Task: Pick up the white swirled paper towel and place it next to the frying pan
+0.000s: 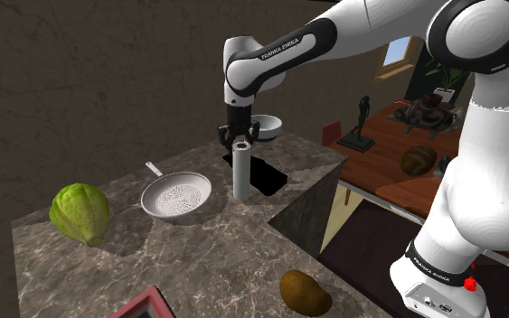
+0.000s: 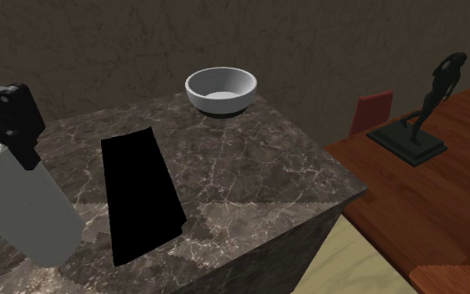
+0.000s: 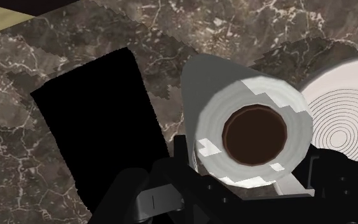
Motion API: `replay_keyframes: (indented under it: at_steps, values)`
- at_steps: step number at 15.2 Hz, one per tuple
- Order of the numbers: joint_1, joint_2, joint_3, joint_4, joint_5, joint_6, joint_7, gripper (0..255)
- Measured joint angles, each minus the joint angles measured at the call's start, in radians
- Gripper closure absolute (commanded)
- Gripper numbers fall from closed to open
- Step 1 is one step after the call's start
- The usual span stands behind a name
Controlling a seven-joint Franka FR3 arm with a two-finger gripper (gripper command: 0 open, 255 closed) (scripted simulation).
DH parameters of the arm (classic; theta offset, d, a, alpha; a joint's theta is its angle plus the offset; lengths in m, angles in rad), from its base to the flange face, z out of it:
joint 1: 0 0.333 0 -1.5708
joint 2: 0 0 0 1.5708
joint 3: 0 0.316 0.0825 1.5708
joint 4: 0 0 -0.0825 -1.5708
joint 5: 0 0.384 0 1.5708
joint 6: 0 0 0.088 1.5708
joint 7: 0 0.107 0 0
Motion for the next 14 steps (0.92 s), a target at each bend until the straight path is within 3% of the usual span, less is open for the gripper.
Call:
replay_keyframes:
  at_steps: [4, 5, 11, 14]
  values:
    - [0.000, 0.000, 0.000, -0.001, 0.000, 0.002, 0.000, 255]
    - [0.000, 0.000, 0.000, -0.001, 0.000, 0.002, 0.000, 0]
    - [0.000, 0.000, 0.000, -0.001, 0.000, 0.002, 0.000, 0]
    - [-0.001, -0.018, -0.001, 0.049, -0.002, -0.065, 0.003, 0]
